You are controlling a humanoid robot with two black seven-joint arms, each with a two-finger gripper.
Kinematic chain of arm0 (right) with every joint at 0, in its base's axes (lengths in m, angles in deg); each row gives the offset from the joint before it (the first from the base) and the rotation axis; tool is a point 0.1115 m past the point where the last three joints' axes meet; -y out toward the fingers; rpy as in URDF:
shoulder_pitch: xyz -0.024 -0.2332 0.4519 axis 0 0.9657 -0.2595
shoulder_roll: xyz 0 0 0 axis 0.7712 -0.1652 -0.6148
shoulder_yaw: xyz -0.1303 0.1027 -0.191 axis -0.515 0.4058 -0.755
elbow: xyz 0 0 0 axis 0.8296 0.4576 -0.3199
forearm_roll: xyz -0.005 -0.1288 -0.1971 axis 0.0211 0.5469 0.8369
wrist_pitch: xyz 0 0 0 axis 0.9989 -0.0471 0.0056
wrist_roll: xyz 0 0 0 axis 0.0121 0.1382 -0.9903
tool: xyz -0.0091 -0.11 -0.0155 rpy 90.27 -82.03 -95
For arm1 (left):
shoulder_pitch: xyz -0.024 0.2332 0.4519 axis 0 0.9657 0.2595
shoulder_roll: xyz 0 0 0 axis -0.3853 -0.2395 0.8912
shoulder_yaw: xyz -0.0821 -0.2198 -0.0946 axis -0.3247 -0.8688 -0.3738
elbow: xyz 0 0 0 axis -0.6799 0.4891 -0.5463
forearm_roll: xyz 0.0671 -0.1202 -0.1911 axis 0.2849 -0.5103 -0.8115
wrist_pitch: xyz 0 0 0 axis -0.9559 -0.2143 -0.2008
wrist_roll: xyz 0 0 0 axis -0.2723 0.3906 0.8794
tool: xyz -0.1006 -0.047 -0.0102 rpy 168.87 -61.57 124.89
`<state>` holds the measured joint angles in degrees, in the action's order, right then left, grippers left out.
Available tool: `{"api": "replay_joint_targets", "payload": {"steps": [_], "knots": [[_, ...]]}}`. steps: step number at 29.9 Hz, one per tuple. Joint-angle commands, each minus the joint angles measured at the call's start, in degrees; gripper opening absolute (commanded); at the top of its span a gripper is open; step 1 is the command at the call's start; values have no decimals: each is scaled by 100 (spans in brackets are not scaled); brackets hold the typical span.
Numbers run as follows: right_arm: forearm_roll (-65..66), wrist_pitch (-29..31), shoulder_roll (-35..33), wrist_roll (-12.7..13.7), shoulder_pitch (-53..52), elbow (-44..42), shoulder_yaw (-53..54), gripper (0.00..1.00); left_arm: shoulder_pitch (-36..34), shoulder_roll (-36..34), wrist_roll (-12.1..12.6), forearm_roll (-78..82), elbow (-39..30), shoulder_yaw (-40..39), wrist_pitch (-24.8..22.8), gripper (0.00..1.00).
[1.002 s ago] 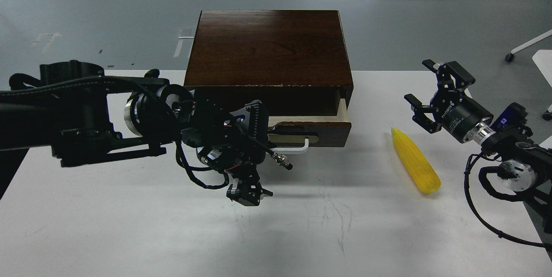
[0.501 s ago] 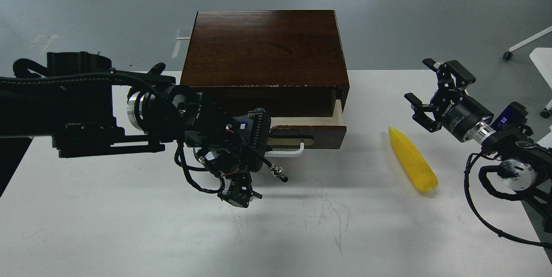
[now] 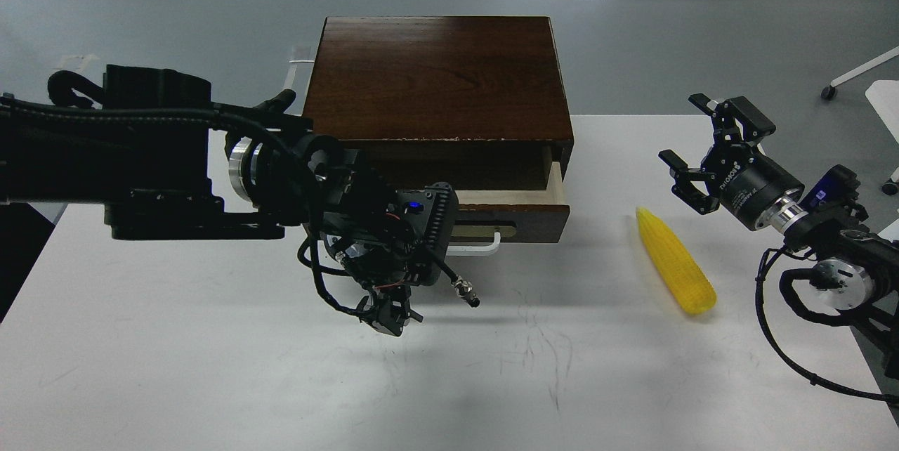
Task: Put corn in drawer with both arms
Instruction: 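Pull the drawer handle toward the robot with the left gripper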
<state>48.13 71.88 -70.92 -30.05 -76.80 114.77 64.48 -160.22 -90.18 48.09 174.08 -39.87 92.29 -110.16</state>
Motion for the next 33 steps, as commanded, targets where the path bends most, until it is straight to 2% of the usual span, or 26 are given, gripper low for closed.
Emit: {"api": "replay_joint_targets", "payload": {"steps": [1, 16, 24, 29, 33], "knots": [[0, 0, -6, 0, 0, 0, 15, 100, -37, 39, 9, 1, 6, -6, 8, 98], [0, 0, -6, 0, 35, 0, 24, 100, -213, 22, 9, 1, 15, -6, 8, 98], [0, 0, -6, 0, 44, 0, 24, 100, -468, -92, 9, 1, -257, -76, 8, 98], [0, 0, -59, 0, 53, 0, 24, 100, -564, -531, 9, 1, -739, -540, 8, 98], [0, 0, -85, 0, 53, -9, 24, 100, -530, -909, 9, 1, -802, -1051, 8, 98]]}}
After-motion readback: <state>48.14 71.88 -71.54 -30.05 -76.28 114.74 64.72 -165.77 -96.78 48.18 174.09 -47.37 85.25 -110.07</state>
